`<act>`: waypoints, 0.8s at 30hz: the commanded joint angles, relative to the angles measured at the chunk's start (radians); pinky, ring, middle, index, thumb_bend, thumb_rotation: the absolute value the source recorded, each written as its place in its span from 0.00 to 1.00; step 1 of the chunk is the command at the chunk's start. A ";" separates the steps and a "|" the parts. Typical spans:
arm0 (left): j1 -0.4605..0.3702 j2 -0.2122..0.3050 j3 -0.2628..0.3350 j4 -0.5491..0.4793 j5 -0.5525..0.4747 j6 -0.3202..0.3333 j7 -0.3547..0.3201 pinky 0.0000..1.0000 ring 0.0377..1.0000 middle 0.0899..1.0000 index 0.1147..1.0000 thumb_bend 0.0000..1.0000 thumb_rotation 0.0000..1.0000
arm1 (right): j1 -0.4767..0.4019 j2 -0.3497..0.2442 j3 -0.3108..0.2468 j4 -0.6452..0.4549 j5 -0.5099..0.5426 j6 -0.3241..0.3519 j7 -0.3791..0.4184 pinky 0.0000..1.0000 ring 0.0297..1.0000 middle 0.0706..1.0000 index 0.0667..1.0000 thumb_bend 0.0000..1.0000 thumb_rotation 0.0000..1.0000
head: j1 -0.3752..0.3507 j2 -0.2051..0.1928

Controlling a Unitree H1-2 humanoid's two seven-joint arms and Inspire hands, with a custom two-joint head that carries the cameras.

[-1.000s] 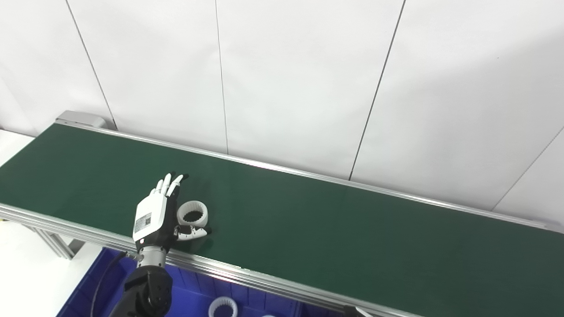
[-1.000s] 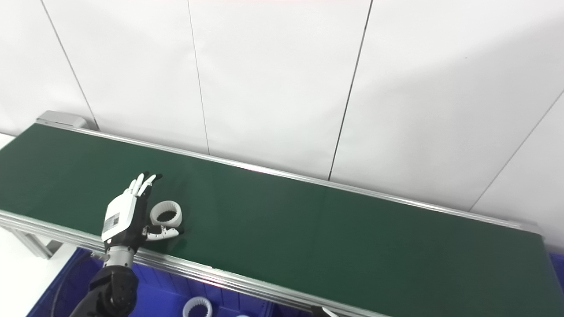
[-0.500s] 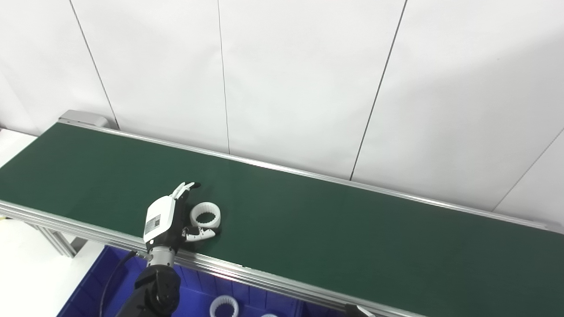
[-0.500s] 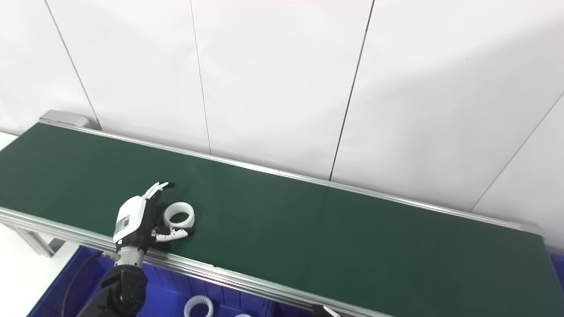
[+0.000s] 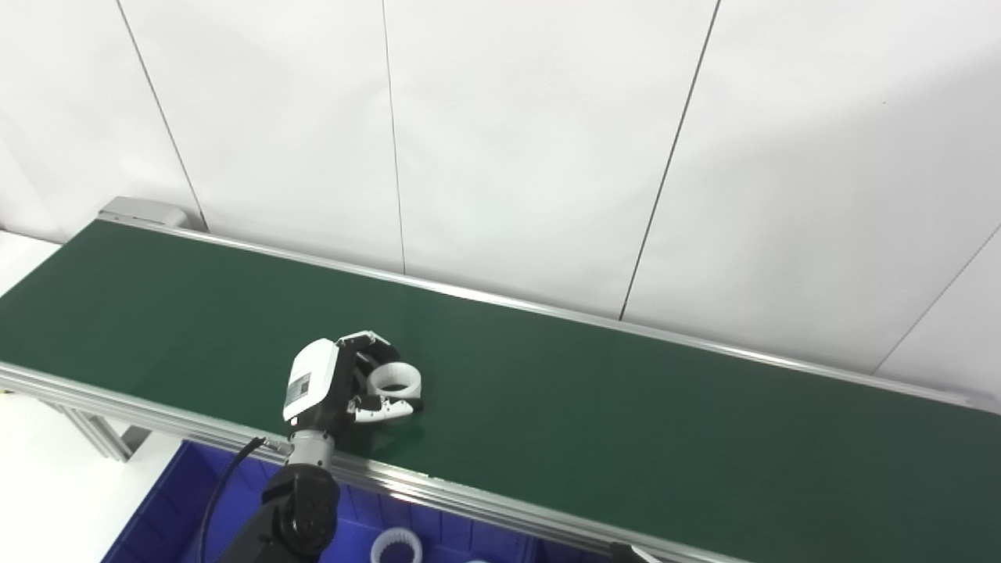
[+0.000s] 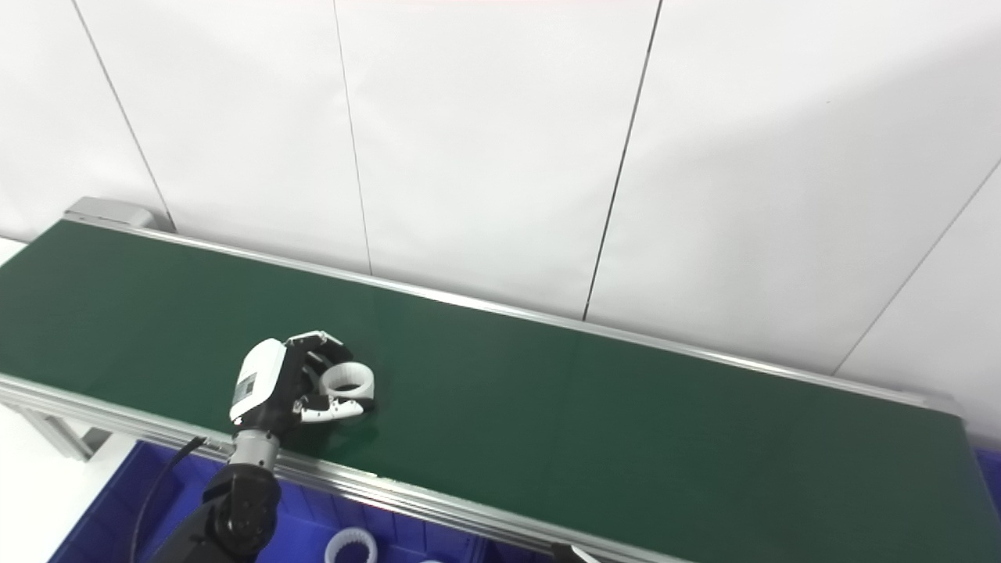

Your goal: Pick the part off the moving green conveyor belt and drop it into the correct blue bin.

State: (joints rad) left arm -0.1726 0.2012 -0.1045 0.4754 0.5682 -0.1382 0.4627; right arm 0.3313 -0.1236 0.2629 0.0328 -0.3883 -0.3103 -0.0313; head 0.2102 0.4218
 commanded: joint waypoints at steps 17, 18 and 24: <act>0.097 0.003 0.033 -0.247 0.009 -0.134 0.058 0.36 0.40 0.44 0.44 0.47 0.00 | 0.019 0.009 0.001 -0.090 -0.012 0.018 0.005 0.64 0.76 0.79 0.81 0.97 0.12 | -0.039 0.044; 0.114 0.000 0.036 -0.276 0.010 -0.138 0.057 0.36 0.40 0.44 0.44 0.47 0.00 | 0.021 0.011 0.002 -0.096 -0.014 0.021 0.006 0.64 0.75 0.79 0.81 0.97 0.11 | -0.054 0.058; 0.204 -0.008 0.052 -0.402 -0.002 -0.167 0.036 0.33 0.37 0.43 0.46 0.47 0.00 | 0.028 0.019 0.006 -0.117 0.000 0.018 0.015 0.65 0.75 0.79 0.81 0.97 0.07 | -0.124 0.112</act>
State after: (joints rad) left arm 0.0323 0.1858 -0.0654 0.1049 0.5689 -0.2722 0.4890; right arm 0.3590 -0.1148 0.2651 -0.0446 -0.4024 -0.2777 -0.0139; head 0.0908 0.5306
